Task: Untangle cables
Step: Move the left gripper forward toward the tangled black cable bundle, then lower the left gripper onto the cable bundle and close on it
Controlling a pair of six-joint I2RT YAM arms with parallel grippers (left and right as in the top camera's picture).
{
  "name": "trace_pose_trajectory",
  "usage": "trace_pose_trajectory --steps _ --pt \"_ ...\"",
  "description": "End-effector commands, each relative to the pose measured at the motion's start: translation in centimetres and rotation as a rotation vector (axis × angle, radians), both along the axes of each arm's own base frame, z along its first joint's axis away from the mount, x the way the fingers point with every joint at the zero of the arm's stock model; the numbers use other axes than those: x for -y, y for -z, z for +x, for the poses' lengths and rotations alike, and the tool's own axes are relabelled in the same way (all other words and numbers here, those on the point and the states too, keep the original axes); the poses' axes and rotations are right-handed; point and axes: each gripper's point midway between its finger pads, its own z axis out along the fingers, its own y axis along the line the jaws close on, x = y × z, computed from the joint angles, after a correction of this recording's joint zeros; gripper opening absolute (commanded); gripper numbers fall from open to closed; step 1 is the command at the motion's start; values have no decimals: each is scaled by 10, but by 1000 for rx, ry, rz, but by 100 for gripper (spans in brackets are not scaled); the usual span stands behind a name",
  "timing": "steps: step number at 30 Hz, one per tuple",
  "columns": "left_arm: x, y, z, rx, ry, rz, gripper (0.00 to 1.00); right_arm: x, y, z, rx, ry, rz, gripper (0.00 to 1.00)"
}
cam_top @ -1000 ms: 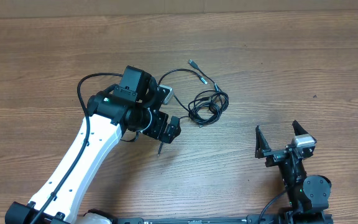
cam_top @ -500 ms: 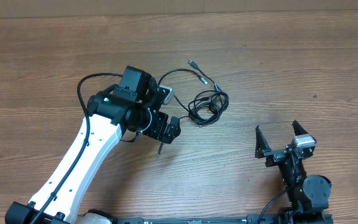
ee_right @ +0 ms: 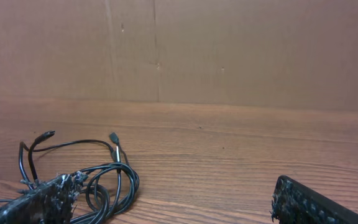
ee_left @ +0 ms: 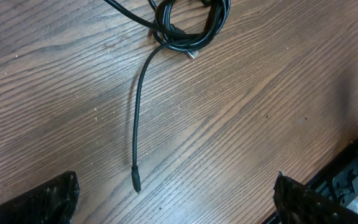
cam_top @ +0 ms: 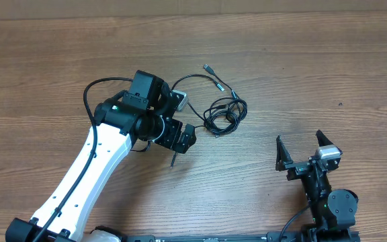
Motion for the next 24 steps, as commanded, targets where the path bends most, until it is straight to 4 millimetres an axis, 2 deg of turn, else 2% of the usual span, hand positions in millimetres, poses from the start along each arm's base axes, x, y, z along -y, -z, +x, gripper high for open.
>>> trace_pose_trajectory --steps 1,13,15,18,21,24 --pt "7 -9 5 18 0 -30 100 -2 4 0 -4 -11 -2 100" --pt "11 -13 14 15 -84 -65 100 -2 4 0 -4 -11 -2 100" --pt "12 -14 16 19 -97 -73 97 -2 4 0 -5 -11 -2 100" --pt "18 -21 28 54 -125 -117 99 -2 4 0 -4 -11 -2 100" --pt "36 -35 28 63 -65 -220 100 -2 4 0 -4 -11 -2 100" --pt "33 -37 27 59 -69 -203 100 -2 4 0 -5 -11 -2 100"
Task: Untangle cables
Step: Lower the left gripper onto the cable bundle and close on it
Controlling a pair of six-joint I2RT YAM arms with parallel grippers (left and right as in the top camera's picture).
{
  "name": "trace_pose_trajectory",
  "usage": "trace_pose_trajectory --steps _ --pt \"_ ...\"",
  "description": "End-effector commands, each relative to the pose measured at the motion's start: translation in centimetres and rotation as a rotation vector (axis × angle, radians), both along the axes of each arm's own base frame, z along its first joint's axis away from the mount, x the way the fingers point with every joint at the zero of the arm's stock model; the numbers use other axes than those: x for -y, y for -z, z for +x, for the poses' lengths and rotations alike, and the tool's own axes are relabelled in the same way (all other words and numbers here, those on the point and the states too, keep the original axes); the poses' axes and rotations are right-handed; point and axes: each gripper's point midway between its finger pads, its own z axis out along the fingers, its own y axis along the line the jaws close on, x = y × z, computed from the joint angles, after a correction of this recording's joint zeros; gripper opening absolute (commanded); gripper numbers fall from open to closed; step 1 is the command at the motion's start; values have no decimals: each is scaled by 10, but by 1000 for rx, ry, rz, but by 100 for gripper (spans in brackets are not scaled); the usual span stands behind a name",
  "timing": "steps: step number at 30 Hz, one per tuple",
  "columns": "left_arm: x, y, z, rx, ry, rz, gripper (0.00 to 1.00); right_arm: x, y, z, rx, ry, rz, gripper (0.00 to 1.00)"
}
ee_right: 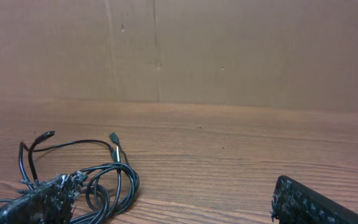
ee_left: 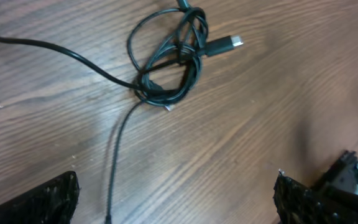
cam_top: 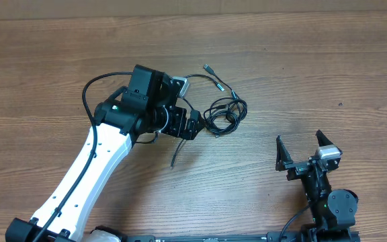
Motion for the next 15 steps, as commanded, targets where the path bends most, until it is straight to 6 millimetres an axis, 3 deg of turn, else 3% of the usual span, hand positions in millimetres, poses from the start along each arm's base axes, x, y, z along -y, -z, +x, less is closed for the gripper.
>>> trace_pose_trajectory --steps 1,8,12,15 --pt "8 -14 -1 -15 14 -32 100 -2 4 0 -4 -11 -2 100" --pt "14 -17 13 -107 29 23 100 -1 4 0 -4 -2 -6 100" --pt "36 -28 31 -111 99 46 100 6 4 1 -4 35 -7 100" --pt "37 -25 46 -73 104 113 100 11 5 2 -9 64 -8 100"
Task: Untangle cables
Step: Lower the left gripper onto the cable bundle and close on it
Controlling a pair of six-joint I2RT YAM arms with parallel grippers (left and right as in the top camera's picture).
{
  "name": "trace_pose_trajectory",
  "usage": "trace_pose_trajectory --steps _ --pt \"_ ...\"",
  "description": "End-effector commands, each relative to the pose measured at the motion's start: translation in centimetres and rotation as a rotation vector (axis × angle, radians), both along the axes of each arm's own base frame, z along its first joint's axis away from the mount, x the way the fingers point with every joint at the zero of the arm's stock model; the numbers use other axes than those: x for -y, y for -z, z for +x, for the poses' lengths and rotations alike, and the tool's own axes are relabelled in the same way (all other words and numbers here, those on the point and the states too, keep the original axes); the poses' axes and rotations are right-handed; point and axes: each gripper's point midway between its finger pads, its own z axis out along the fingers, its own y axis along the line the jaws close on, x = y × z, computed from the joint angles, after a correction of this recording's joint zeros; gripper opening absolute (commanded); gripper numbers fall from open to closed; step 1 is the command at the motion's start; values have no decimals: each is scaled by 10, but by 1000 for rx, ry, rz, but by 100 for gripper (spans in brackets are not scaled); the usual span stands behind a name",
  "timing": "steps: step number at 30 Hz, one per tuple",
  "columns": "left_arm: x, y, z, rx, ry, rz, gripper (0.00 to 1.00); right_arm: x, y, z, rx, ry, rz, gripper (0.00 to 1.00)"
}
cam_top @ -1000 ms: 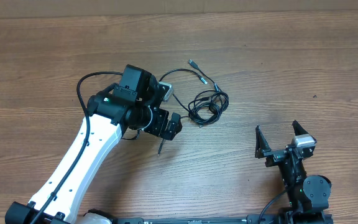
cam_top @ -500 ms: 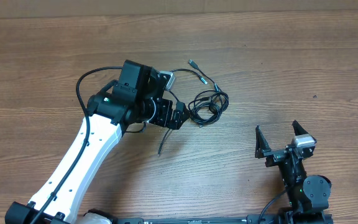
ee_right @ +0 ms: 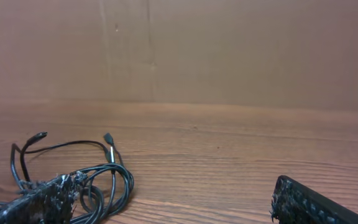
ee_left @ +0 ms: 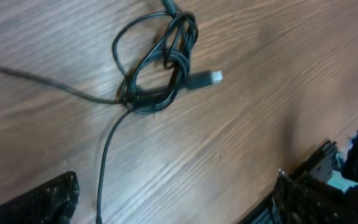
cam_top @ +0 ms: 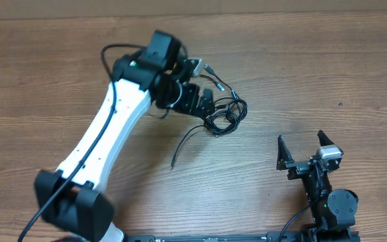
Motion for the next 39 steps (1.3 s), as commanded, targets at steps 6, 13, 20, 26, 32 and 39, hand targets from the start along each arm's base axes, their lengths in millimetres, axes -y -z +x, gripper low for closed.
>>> trace_pose_trajectory --steps 6,13,20,26,32,39 --pt "16 36 33 29 80 94 100 6 5 1 -9 40 -6 100" --pt "25 70 49 -4 102 118 100 7 5 1 -9 42 -6 100" --pt "37 83 54 13 132 114 100 6 5 1 -10 38 -6 100" --pt "49 100 41 2 224 142 100 6 5 1 -10 38 -5 100" --pt "58 111 36 5 277 154 100 6 5 1 -10 38 -5 100" --pt "58 140 32 -70 257 178 99 0 5 1 -8 4 0 100"
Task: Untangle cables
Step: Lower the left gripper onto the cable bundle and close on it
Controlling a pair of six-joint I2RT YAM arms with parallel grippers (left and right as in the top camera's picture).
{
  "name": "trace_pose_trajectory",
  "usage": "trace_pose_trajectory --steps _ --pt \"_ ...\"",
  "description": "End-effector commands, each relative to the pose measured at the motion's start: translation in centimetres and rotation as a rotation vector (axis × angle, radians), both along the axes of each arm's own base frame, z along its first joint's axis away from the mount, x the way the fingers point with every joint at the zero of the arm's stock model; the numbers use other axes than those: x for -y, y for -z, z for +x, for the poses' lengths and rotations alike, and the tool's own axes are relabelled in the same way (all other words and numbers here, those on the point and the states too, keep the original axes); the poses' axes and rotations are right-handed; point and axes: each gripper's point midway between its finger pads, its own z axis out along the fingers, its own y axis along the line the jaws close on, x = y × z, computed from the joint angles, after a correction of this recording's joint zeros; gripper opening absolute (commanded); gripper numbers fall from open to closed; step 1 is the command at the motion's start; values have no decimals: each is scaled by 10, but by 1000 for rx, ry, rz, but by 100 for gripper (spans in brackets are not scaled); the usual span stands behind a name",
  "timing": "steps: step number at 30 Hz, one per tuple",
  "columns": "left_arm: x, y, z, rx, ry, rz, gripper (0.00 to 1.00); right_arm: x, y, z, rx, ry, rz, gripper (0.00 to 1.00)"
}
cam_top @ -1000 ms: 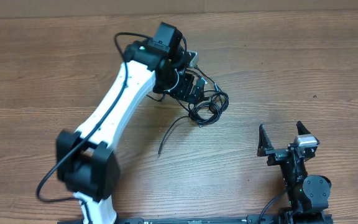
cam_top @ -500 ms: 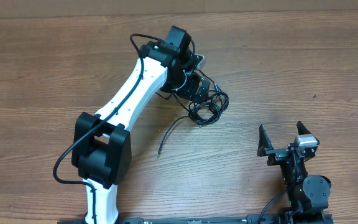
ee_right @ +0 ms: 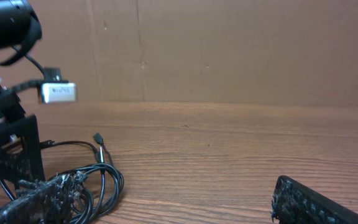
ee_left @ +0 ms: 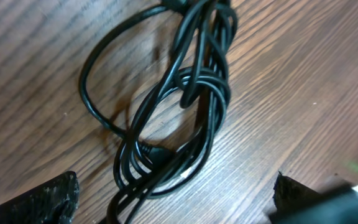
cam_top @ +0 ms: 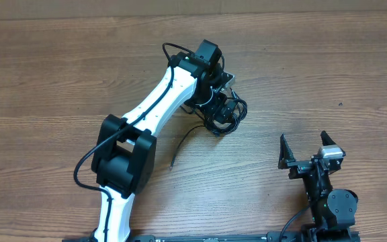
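Observation:
A knot of thin black cables (cam_top: 230, 115) lies mid-table; it fills the left wrist view as overlapping loops (ee_left: 185, 93). One loose tail (cam_top: 178, 149) runs out toward the front left. My left gripper (cam_top: 218, 99) hangs low right over the knot, open, its fingertips (ee_left: 39, 199) either side of the loops and nothing between them. My right gripper (cam_top: 303, 144) rests open near the front right, well apart from the cables. In the right wrist view the cables (ee_right: 101, 180) lie at the left, with a plug end (ee_right: 97, 138) sticking up behind.
The left arm (cam_top: 160, 101) stretches diagonally from the front left across the wooden table (cam_top: 328, 60) and hides the cable ends behind the knot. A brown cardboard wall (ee_right: 229, 50) closes the far side.
My left gripper has moved from the upper left of the knot to right above it and much lower; the loops now fill its view. The right gripper stays open where it was.
My left gripper was open over the loose tail in front of the knot. Then it stood at the knot's left side, then at its upper left, still open. Now it hangs close over the knot. The cables have not shifted and the right arm has stayed put.

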Motion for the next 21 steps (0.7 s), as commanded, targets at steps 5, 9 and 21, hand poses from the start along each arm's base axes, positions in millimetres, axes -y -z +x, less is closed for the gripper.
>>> trace_pose_trajectory --steps 5,9,21 --pt "3 24 0 -47 -10 28 100 -9 2 -1 0 -48 4 100" --pt "3 25 0 -48 -10 29 99 -17 1 -2 5 -98 6 100" --pt "5 29 3 -29 -9 25 75 -29 -1 -5 14 -167 8 100"
